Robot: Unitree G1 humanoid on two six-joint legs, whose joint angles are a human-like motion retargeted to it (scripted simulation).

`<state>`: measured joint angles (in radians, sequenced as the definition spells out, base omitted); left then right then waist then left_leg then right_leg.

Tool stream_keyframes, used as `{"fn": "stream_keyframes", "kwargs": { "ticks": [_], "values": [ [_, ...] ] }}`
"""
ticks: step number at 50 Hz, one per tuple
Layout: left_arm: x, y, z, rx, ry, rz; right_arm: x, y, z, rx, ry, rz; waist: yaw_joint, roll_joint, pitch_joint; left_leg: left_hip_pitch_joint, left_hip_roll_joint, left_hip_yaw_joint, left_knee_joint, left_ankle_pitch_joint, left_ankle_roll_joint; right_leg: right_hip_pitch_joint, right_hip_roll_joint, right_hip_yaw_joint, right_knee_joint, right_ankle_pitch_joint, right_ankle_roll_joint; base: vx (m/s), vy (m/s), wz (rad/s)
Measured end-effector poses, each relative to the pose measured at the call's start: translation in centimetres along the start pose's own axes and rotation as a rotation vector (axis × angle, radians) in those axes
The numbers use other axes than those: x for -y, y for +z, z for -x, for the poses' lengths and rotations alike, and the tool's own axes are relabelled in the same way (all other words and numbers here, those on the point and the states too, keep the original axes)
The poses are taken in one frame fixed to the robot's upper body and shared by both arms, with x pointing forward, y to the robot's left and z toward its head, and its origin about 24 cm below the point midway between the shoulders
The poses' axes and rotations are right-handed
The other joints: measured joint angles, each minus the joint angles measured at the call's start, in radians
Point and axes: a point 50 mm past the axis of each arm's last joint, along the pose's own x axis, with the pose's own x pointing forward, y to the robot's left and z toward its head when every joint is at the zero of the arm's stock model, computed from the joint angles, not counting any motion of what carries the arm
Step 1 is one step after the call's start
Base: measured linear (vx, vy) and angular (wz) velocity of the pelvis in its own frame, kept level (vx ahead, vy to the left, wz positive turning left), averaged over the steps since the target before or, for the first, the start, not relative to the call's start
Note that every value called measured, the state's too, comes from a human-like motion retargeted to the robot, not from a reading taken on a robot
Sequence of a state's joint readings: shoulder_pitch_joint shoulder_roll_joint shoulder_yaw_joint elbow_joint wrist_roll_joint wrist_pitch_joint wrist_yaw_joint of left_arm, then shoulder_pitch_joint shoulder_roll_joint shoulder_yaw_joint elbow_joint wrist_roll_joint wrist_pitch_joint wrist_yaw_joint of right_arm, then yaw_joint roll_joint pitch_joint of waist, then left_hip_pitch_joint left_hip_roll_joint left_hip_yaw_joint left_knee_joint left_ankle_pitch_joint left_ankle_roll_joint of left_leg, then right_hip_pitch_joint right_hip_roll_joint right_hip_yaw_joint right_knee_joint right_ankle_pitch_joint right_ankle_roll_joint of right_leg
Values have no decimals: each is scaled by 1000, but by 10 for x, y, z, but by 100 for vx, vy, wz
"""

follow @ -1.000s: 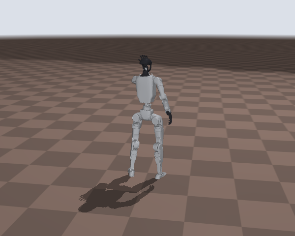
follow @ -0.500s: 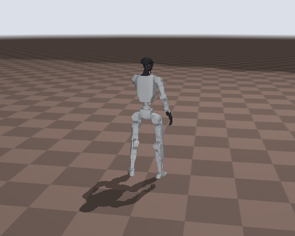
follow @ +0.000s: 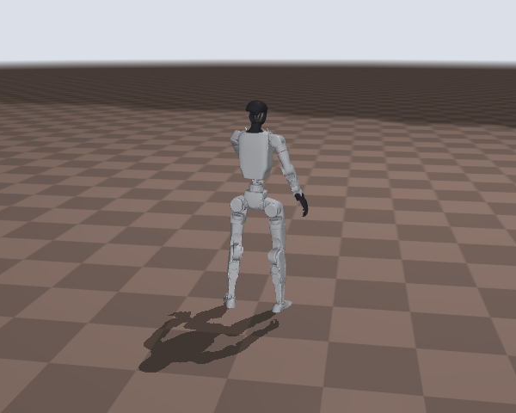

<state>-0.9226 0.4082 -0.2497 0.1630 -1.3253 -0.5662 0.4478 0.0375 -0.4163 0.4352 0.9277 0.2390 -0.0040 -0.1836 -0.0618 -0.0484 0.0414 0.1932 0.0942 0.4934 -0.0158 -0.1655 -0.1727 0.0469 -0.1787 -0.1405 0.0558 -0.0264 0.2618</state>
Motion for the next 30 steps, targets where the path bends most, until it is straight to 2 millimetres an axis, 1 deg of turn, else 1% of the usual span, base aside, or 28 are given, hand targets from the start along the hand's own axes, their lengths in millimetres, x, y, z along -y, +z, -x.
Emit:
{"fn": "stream_keyframes", "kwargs": {
  "ticks": [2,3,5,7,10,12,13,14,15,16,17,18,20,22,23,25,27,28,30],
  "values": [
    [-5,-3,2,-17,29,41,4,5,-1,19,-6,28,-2,-1,-3,-2,0,1,0,1,-1,-2,0,1,-1,1,0,0,0,0],
    [2,-2,5,-12,-6,81,6,8,-1,32,-5,44,-2,-2,-3,-3,1,2,-1,1,-3,-4,1,2,-2,2,0,0,0,0],
    [30,3,15,6,-158,185,9,12,-2,53,2,70,-1,-6,-3,-5,3,6,-2,3,-5,-8,5,5,-3,6,0,0,0,0],
    [72,14,31,26,-402,292,12,14,-3,61,15,86,5,-9,-1,-9,5,10,-3,5,-5,-14,9,9,-5,10,0,0,0,0],
    [131,38,64,100,-774,382,11,10,-2,51,49,123,15,-16,-9,-14,11,20,-4,7,-6,-23,18,18,-10,17,0,0,0,0],
    [164,58,99,208,-1024,403,13,12,-3,52,81,182,20,-18,-5,-16,16,25,-5,8,-11,-29,25,23,-11,20,0,0,0,0],
    [175,67,117,264,-1140,407,12,12,-3,52,103,212,22,-18,-5,-17,18,28,-5,9,-13,-31,28,25,-12,22,0,0,0,0],
    [182,75,131,317,-1238,406,12,11,-3,50,123,235,24,-20,-7,-18,20,30,-5,10,-15,-33,31,27,-13,23,0,0,0,0],
    [187,81,144,367,-1326,401,11,9,-3,48,144,253,26,-21,-10,-19,22,32,-4,10,-16,-34,33,28,-14,24,0,0,0,0],
    [188,86,150,410,-1369,385,11,9,-2,48,155,260,27,-23,-10,-19,22,32,-4,10,-16,-34,33,28,-14,25,0,0,0,0],
    [189,89,153,447,-1392,364,10,8,-2,48,163,264,29,-24,-9,-20,22,31,-3,10,-16,-34,33,28,-14,25,0,0,0,0],
    [188,90,151,472,-1375,337,11,8,-2,48,163,261,31,-25,-8,-20,22,30,-2,9,-16,-33,32,27,-14,24,0,0,0,0],
    [180,86,135,484,-1258,267,11,6,-2,42,154,251,36,-27,-5,-18,20,26,0,9,-15,-29,29,24,-13,22,0,0,0,0],
    [165,75,104,449,-1049,168,14,4,-2,32,133,233,37,-25,-2,-16,17,17,0,8,-13,-22,23,16,-10,18,0,0,2,21],
    [153,68,86,417,-935,110,15,2,-2,26,123,220,37,-24,-1,-16,15,12,1,8,-12,-18,19,11,-9,16,0,0,3,25],
    [122,49,50,326,-707,-6,16,-1,-2,8,109,199,38,-22,-3,-15,11,1,3,8,-9,-11,13,1,-8,12,0,0,3,27],
    [83,28,19,219,-462,-111,16,-4,-2,-13,83,188,37,-20,-4,-16,7,-10,4,8,-7,-5,6,-9,-7,8,0,-1,2,28],
    [62,19,7,166,-330,-155,17,-5,-2,-25,65,179,34,-19,-4,-16,5,-16,4,8,-5,-2,3,-14,-6,6,0,-1,3,27],
    [21,4,-9,61,-71,-205,17,-6,-3,-47,29,160,28,-17,-1,-17,-1,-26,5,7,-1,3,-6,-23,-3,1,0,-1,3,25]
  ]
}}
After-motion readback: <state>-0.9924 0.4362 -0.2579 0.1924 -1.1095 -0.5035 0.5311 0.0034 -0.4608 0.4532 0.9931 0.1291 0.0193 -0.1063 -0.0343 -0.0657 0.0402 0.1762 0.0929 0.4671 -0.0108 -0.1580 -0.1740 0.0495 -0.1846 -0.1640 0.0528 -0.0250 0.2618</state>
